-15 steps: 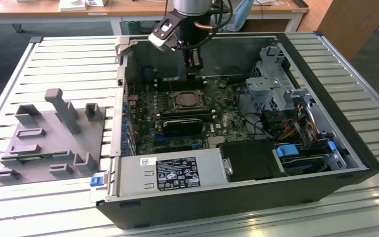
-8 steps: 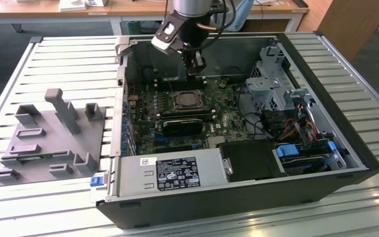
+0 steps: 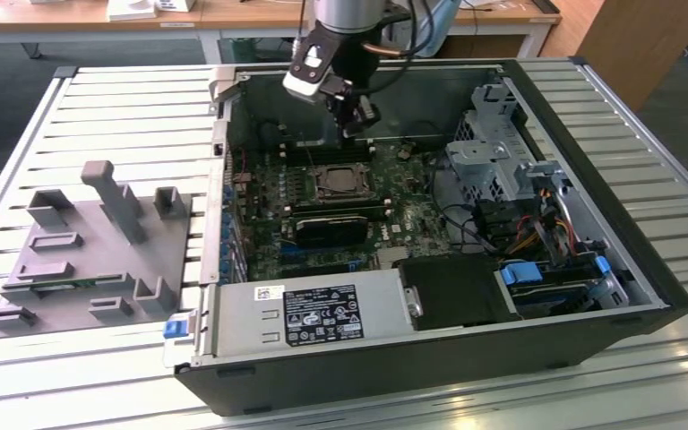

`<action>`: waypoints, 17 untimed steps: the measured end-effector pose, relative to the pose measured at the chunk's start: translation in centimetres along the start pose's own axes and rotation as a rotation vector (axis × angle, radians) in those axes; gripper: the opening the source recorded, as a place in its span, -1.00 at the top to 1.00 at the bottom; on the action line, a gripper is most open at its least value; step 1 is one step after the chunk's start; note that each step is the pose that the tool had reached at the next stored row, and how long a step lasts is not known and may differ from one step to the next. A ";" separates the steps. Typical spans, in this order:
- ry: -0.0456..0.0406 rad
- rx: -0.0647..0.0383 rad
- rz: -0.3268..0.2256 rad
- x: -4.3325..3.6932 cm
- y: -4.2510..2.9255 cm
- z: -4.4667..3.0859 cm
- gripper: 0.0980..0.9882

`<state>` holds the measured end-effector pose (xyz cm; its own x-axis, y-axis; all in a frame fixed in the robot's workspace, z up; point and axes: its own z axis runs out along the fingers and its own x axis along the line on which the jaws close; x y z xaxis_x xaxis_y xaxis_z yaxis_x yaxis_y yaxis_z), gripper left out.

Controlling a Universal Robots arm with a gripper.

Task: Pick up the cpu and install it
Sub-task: 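Install the first cpu locking lever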

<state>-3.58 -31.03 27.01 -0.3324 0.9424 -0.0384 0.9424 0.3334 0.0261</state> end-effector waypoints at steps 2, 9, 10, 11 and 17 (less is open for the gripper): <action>0.0009 -0.001 -0.038 0.00 0.00 0.01 0.98; 0.0042 -0.006 -0.163 0.00 -0.01 0.04 0.98; 0.0047 -0.007 -0.182 0.00 -0.01 0.05 0.98; 0.0052 -0.008 -0.201 0.00 -0.01 0.05 0.98; 0.0080 -0.012 -0.309 0.00 0.00 0.06 0.98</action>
<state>-3.58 -31.03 26.95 -0.6034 0.7965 -0.0385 0.7962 0.6045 0.0260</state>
